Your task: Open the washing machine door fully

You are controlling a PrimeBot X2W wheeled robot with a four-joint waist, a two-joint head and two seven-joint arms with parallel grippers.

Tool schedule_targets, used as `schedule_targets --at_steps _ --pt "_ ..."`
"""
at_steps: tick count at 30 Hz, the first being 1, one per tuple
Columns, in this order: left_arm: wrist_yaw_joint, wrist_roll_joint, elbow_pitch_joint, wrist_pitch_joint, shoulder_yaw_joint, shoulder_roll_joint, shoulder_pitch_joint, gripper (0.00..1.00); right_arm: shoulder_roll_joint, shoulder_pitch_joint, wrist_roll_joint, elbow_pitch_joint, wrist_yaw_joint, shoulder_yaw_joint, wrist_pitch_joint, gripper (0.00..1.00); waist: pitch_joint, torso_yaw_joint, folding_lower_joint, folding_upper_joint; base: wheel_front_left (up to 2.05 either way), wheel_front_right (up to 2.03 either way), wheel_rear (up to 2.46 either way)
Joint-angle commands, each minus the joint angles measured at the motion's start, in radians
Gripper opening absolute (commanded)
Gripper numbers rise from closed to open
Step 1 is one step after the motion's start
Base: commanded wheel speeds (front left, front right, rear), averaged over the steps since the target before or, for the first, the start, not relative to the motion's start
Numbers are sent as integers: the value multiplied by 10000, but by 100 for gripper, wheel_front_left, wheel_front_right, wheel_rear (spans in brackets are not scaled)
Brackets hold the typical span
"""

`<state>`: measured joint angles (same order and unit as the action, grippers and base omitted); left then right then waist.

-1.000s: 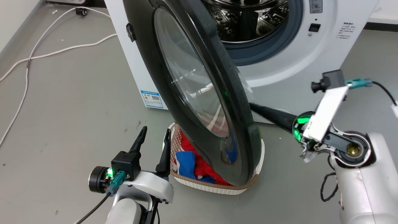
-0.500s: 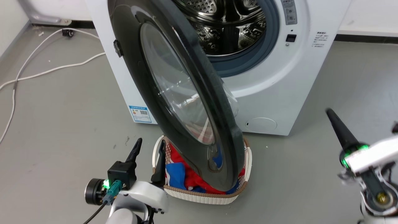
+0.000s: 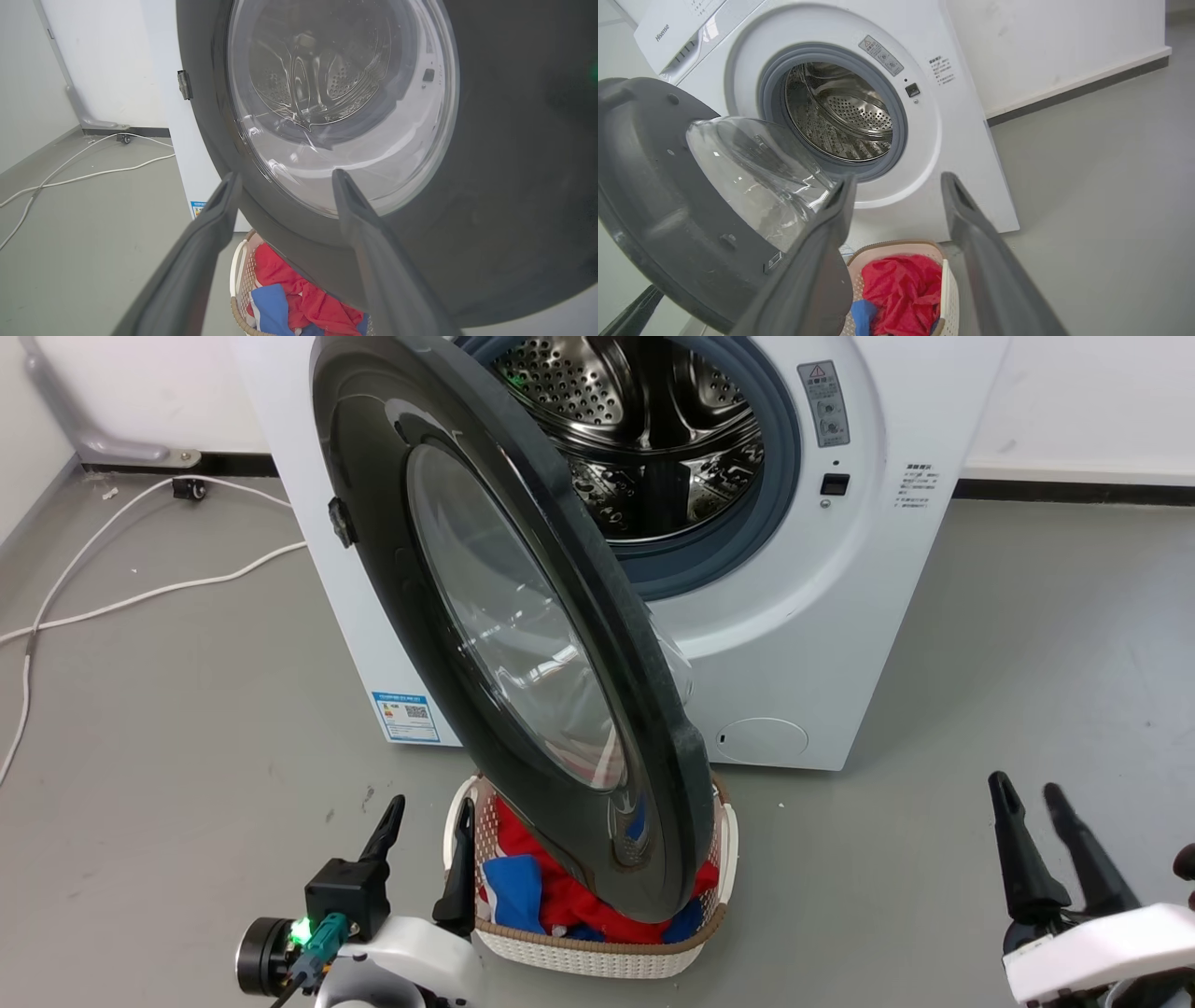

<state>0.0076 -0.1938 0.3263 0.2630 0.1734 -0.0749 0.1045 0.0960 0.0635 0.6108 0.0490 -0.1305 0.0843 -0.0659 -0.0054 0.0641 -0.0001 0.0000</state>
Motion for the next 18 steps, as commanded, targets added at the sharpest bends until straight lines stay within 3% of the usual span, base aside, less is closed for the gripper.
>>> schedule_targets --at_steps 1,9,18 --pt "28 -22 2 26 -25 -33 -115 100 23 153 -564 163 -5 -19 287 100 -36 -36 1 0 0 0 0" --pt "60 -108 -34 26 -40 -156 -192 100 91 328 -3785 525 -3 64 1623 100 -158 -114 1 0 0 0 0" --pt "122 -115 -16 -2 26 -290 -398 100 -279 1189 -4583 362 -3 163 1395 100 -392 -107 1 0 0 0 0"
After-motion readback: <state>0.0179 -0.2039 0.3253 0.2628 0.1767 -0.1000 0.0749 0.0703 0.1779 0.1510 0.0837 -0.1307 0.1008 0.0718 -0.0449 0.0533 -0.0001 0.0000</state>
